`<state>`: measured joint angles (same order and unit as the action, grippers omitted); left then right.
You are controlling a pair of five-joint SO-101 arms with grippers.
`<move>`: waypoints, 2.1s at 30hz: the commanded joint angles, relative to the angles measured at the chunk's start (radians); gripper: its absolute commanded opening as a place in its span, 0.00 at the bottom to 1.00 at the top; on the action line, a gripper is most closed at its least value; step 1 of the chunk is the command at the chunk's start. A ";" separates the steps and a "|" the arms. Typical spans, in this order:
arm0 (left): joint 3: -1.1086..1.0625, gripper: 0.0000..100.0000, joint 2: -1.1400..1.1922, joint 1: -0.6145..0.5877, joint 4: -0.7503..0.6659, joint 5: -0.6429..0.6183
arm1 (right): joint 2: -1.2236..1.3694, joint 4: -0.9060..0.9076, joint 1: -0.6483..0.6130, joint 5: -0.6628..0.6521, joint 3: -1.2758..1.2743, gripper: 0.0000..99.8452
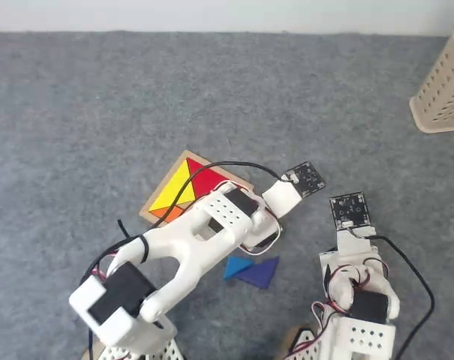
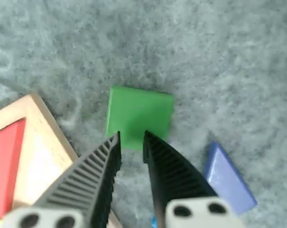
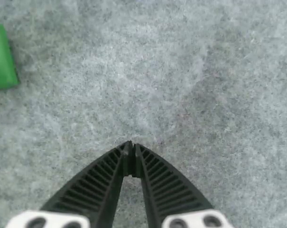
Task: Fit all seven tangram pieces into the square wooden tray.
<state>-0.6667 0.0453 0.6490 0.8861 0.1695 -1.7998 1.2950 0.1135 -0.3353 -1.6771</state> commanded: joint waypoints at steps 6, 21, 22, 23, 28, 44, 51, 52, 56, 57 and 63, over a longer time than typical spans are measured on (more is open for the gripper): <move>0.002 0.08 0.009 -0.002 0.025 0.011 | -0.015 -0.013 0.012 -0.011 -0.006 0.01; 0.002 0.08 -0.009 -0.003 0.035 0.011 | -0.015 -0.013 0.012 -0.011 -0.006 0.01; -0.001 0.08 -0.031 -0.003 0.037 0.011 | -0.015 -0.013 0.012 -0.011 -0.006 0.01; -0.004 0.08 -0.057 -0.003 0.043 0.011 | -0.015 -0.013 0.012 -0.011 -0.006 0.01; -0.067 0.08 -0.218 -0.009 0.012 0.005 | -0.015 -0.013 0.012 -0.011 -0.006 0.01; -0.044 0.25 -0.130 -0.083 -0.089 -0.011 | -0.015 -0.013 0.012 -0.011 -0.006 0.01; 0.047 0.25 0.029 -0.091 -0.078 -0.009 | -0.015 -0.013 0.012 -0.011 -0.006 0.01; 0.071 0.25 0.051 -0.091 -0.054 -0.009 | -0.015 -0.013 0.012 -0.011 -0.006 0.01; 0.171 0.25 0.130 -0.084 0.031 -0.005 | -0.015 -0.013 0.012 -0.011 -0.006 0.01; 0.177 0.25 0.140 -0.084 0.032 -0.005 | -0.015 -0.013 0.012 -0.011 -0.006 0.01; 0.174 0.21 0.133 -0.083 0.031 -0.003 | -0.015 -0.013 0.012 -0.011 -0.006 0.01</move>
<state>-0.5209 0.1910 0.5662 0.9106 0.1542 -1.7998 1.2950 0.1135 -0.3353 -1.6771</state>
